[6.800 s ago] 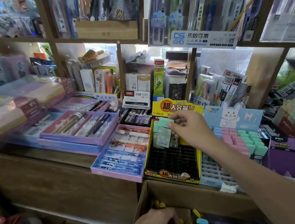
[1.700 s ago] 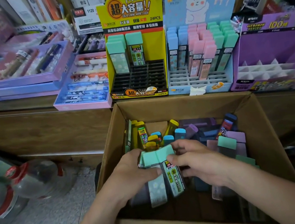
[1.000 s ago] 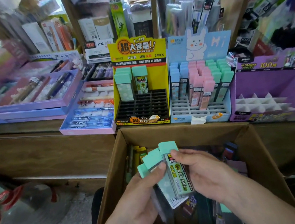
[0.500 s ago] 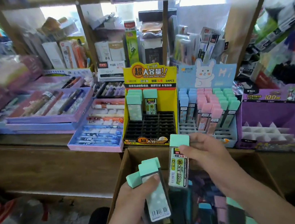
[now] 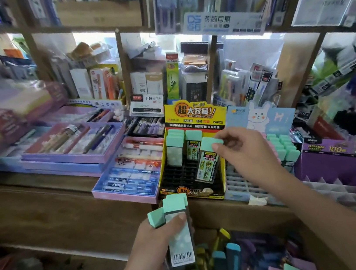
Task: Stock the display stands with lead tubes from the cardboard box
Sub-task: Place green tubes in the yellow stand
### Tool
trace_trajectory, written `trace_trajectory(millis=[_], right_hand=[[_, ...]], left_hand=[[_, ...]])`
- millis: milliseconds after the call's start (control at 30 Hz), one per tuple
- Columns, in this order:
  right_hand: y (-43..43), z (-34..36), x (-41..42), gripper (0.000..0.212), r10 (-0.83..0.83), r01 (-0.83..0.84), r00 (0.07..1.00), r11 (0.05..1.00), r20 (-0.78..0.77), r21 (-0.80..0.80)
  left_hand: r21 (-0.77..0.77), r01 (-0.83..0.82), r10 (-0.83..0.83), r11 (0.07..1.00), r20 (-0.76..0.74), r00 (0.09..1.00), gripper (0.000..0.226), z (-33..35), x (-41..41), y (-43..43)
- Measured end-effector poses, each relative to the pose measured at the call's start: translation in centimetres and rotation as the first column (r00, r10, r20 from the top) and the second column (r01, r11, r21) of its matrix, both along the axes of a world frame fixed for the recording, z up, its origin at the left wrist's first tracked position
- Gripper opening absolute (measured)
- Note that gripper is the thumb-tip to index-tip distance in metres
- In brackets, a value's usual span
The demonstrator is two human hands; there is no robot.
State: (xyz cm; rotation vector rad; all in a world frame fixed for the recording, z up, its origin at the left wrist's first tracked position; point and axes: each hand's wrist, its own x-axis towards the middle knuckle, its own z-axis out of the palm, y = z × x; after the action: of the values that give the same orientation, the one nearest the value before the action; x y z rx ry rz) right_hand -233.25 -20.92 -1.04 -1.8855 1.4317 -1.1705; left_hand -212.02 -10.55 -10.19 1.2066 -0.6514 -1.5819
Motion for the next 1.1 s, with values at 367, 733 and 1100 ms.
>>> trace_trajectory(millis=[367, 733, 1100], right_hand=[[-5.4, 0.1, 2.1, 0.017, -0.081, 0.05, 0.972, 0.988, -0.222, -0.143], [-6.6, -0.1, 3.1, 0.023, -0.044, 0.017, 0.943, 0.996, -0.329, -0.084], [-6.2, -0.9, 3.7, 0.018, -0.075, -0.015, 0.829, 0.988, -0.555, -0.155]], left_hand=[[0.016, -0.003, 0.005, 1.0, -0.092, 0.996, 0.01, -0.7, -0.6, -0.6], [-0.002, -0.033, 0.033, 0.999, -0.101, 0.994, 0.008, -0.8, -0.5, -0.7], [-0.003, -0.049, 0.049, 0.999, -0.09, 0.995, 0.014, -1.0, -0.6, -0.7]])
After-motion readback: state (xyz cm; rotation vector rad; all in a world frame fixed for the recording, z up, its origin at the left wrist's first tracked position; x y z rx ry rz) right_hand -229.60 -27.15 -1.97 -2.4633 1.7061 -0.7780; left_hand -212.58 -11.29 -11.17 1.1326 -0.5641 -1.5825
